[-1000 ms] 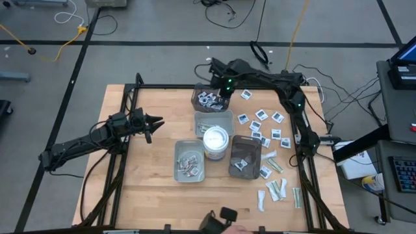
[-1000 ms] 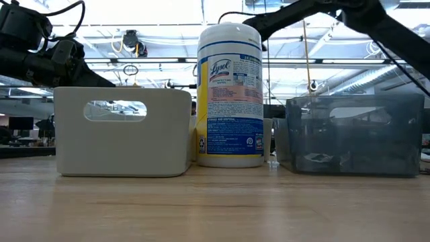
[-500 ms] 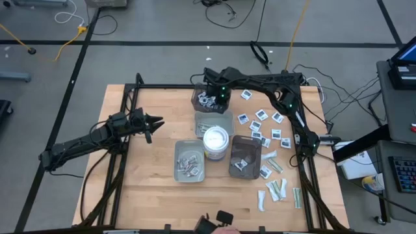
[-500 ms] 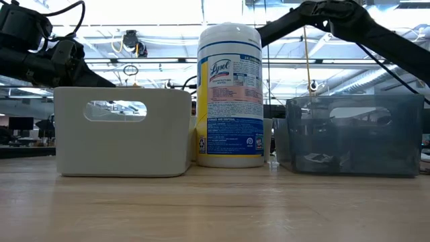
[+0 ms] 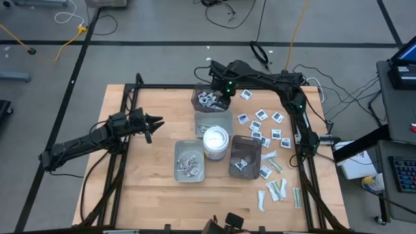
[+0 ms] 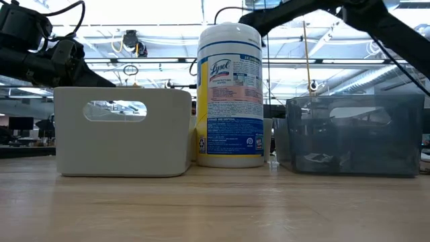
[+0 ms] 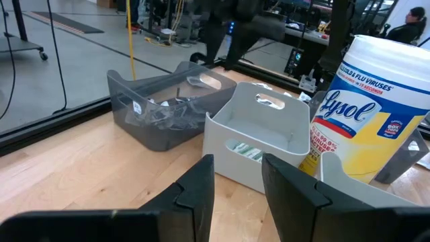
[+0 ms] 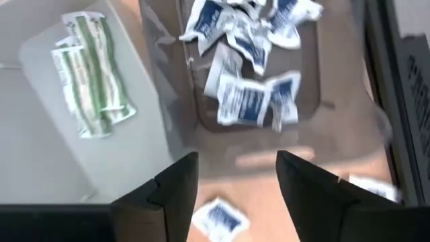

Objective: Pick & Place First Aid Supplies
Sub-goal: Put the alcohol pad into the top transparent black bin

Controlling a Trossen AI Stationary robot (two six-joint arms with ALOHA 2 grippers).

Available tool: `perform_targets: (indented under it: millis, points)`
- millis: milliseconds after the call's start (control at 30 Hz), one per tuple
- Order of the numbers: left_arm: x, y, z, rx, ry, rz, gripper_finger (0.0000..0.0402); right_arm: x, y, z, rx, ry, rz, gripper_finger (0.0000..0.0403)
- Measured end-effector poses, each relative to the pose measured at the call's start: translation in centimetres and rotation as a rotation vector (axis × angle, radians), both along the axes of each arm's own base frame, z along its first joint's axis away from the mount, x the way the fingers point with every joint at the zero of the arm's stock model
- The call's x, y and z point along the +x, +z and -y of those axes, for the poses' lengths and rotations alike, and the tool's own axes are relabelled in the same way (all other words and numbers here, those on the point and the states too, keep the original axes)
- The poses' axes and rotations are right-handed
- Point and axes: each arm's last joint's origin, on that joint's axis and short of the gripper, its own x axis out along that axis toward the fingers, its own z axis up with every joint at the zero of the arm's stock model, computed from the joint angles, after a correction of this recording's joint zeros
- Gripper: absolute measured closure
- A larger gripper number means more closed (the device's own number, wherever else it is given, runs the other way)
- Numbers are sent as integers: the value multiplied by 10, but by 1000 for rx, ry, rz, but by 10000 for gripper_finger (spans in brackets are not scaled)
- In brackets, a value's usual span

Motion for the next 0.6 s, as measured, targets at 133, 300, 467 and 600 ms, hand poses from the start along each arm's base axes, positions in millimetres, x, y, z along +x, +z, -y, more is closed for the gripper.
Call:
perform_targets:
  millis: [133, 300, 467, 600]
  points:
    - [0, 0, 0, 0, 0, 0, 273, -12, 16, -3, 24, -93, -14, 208]
    - [0, 0, 0, 0, 0, 0, 273, -25, 24, -2, 48, -187, -60, 223]
    - [0, 0, 0, 0, 0, 0, 273, -35, 29, -5, -7, -215, -146, 239]
    - [0, 0, 0, 0, 0, 0, 273, -43, 29, -9, 2, -224, -155, 245]
